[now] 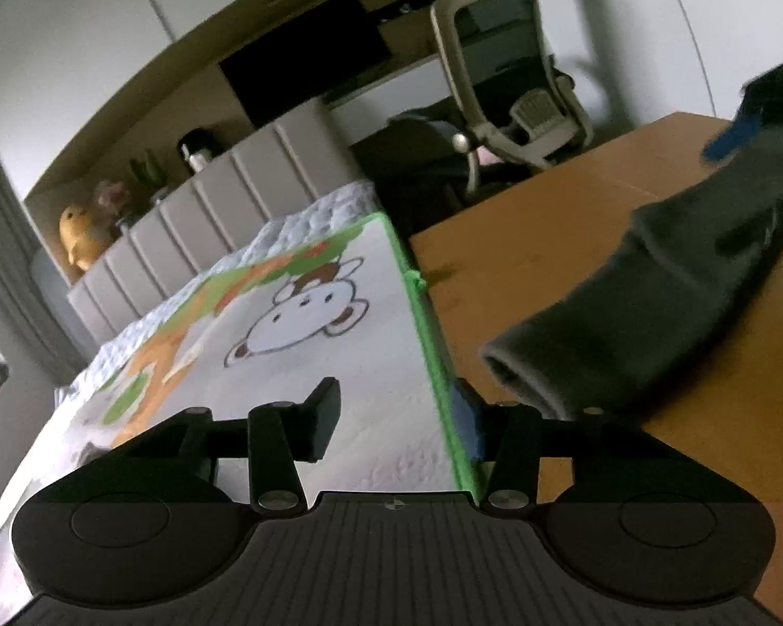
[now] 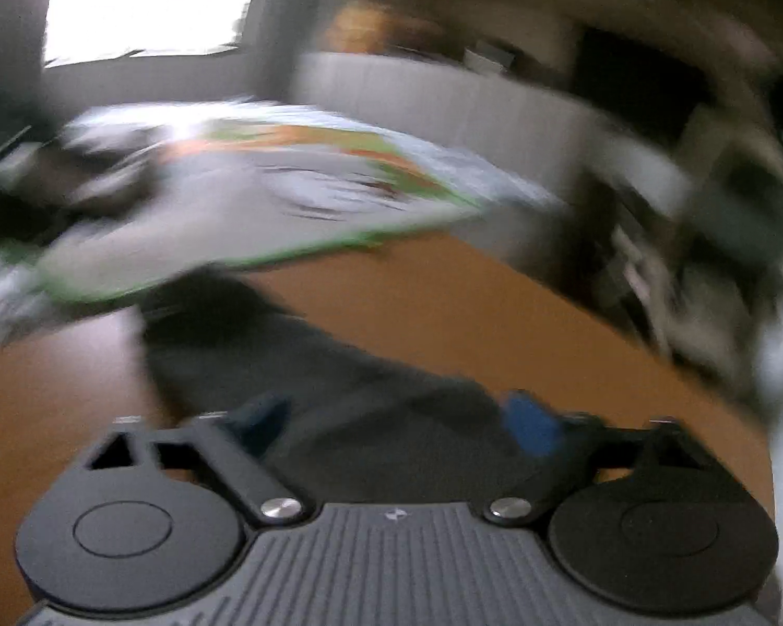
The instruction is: Fold clothes
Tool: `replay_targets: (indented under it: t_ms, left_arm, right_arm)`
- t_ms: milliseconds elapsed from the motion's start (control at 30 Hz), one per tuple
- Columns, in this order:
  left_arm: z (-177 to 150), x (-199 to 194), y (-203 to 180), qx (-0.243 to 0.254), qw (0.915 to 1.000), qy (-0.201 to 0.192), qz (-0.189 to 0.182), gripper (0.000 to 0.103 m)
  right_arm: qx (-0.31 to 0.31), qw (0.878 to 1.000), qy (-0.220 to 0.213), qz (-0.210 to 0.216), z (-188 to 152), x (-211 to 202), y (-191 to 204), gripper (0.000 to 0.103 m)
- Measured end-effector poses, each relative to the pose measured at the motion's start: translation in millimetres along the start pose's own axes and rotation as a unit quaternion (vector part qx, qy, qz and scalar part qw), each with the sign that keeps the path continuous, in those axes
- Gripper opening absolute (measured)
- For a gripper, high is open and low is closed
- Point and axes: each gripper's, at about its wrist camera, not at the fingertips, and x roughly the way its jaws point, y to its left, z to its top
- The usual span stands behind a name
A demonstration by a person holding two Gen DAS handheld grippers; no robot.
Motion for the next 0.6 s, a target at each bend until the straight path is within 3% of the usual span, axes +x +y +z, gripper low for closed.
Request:
replay_targets:
  t_ms: [67,167,233,333,433,600]
  left_arm:
    - [-4.1,-1.2,-4.7,0.012,0.9998,0.000,-0.014,0.056]
    - [-10.9,-4.4,-14.0,0.046,0.9980,-0.009,-0.042,0.070]
    - [-14.3,-8.3,-21.0,0.063,0.9962,-0.012,-0.059,0.076]
    - [-10.9,-7.2,-27.1,0.076,0.9939,-0.005,-0.080,0.077]
    - [-1.7,-0.2,-35.0,0.087,0.9924,-0.004,-0.086,0.080]
    - [14.0,26.9,-56.3,0.129,0.9864,-0.023,-0.100,0.080]
  right_arm:
    - [-0.014,0.999,0.006,0.049,-1.1,-10.0,20.0,0.058]
    - [-0.005,0.997,0.018,0.079,10.1,49.3,69.0,0.042]
    - [0.000,0.995,0.028,0.098,10.9,63.8,69.8,0.032]
    - [-0.001,0.995,0.018,0.101,5.6,61.6,69.6,0.008]
    - [0.028,0.996,-0.003,0.084,15.1,48.7,48.0,0.000]
    - [0.078,0.994,-0.022,0.071,19.4,27.2,13.2,0.000]
